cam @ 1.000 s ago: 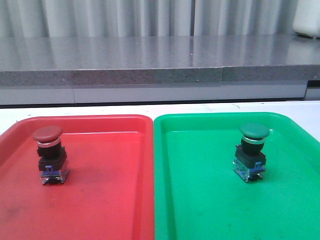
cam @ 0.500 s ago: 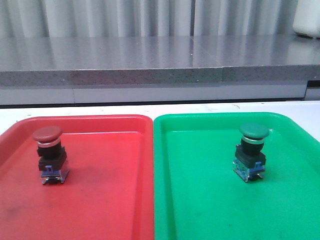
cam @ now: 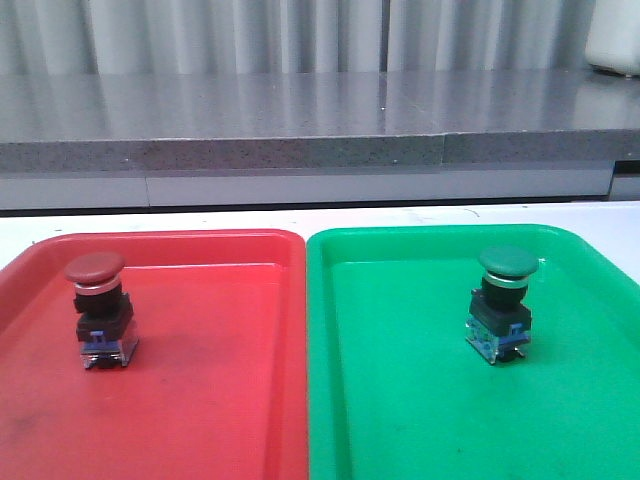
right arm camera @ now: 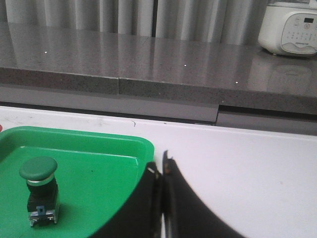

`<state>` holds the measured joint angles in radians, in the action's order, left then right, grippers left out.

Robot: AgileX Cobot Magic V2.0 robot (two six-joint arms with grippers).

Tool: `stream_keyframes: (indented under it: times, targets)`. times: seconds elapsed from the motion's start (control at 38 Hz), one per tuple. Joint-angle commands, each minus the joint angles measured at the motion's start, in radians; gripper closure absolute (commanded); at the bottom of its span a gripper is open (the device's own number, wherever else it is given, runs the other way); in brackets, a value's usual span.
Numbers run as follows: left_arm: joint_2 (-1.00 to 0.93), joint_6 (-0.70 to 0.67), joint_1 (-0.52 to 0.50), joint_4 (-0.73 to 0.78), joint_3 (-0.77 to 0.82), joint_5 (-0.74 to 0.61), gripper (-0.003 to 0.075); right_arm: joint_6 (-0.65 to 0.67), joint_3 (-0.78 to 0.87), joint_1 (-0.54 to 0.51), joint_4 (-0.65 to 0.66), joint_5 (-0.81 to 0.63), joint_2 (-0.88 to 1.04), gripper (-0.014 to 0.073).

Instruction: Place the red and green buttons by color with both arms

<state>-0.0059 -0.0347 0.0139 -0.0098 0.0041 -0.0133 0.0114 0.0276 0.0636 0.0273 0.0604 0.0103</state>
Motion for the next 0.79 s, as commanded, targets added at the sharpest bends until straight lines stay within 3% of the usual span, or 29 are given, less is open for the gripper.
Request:
stream_keyframes:
  times: [0.0, 0.76]
  targets:
    - [-0.015, -0.001, -0.001, -0.008, 0.024, -0.086, 0.0740, -0.002, -0.007, -0.008, -0.008, -0.109, 0.018, 0.0664]
    - [-0.015, -0.001, -0.001, -0.008, 0.024, -0.086, 0.0740, -0.002, -0.007, -0.029, -0.010, -0.120, 0.017, 0.0664]
